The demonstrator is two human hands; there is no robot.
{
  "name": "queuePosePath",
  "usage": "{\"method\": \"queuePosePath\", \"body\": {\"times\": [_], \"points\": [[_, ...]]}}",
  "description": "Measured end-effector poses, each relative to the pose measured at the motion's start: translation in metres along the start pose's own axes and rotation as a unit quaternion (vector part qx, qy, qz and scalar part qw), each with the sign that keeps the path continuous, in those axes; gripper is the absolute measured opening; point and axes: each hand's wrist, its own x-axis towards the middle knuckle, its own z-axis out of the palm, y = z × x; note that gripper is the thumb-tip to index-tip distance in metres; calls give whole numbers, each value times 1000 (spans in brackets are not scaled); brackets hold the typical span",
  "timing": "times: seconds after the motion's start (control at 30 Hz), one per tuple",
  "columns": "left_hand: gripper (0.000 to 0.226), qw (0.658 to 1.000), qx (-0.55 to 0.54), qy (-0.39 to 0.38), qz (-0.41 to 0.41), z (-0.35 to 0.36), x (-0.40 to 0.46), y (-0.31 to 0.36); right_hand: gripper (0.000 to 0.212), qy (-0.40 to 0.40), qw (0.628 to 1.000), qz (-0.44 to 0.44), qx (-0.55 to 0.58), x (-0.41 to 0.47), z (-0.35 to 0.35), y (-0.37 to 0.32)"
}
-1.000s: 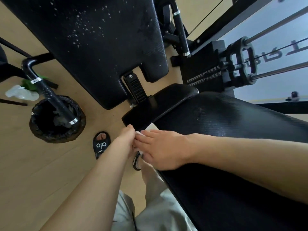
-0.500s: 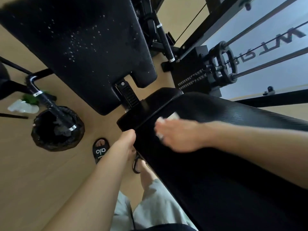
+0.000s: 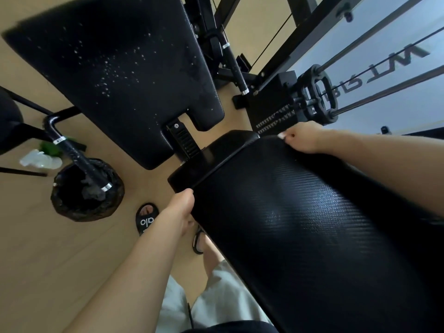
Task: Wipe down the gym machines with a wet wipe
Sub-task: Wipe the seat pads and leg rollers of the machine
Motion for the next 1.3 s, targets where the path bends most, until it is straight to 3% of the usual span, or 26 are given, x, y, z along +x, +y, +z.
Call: {"method": "queuePosePath", "body": {"times": [0.2, 0.3, 0.43, 0.53, 0.63, 0.7, 0.73, 0.83, 0.93, 1.0, 1.13, 1.23, 1.3], "points": [[39, 1000, -1, -4, 15, -3, -18, 9, 26, 47, 993, 109, 14, -3, -21, 20], [43, 1000, 16, -3, 26, -6, -23, 13, 30, 98, 995, 20, -28, -14, -18, -1], [37, 999, 28, -11, 35, -7, -30, 14, 27, 86, 978, -68, -175, -71, 4, -33], [36, 998, 37, -10, 41, -5, -36, 17, 23, 75, 973, -115, -185, -122, 18, -56], [44, 998, 45, -2, 49, -8, -45, 22, 28, -48, 954, -294, -45, -185, 39, -114], [52, 998, 45, 24, 46, -19, -50, 27, 30, -193, 907, -351, 131, -214, 42, -150], [54, 998, 41, 33, 35, -26, -51, 28, 30, -207, 891, -360, 184, -215, 40, -159], [55, 998, 30, 50, 24, -48, -55, 32, 29, -97, 906, -309, 273, -179, 36, -158], [54, 996, 35, 49, 58, -58, -61, 33, 22, 10, 928, -171, 332, -139, 32, -132], [55, 997, 29, 9, 71, -62, -67, 36, 21, 37, 919, -98, 380, -125, 30, -123], [47, 988, -48, -104, 99, -74, -87, 47, 25, -45, 816, -36, 575, -121, 30, -159], [34, 981, -45, -118, 147, -93, -93, 56, 29, -138, 733, -63, 663, -131, 29, -203], [30, 977, -4, -101, 185, -112, -92, 61, 29, -184, 700, -94, 684, -136, 29, -225]]}}
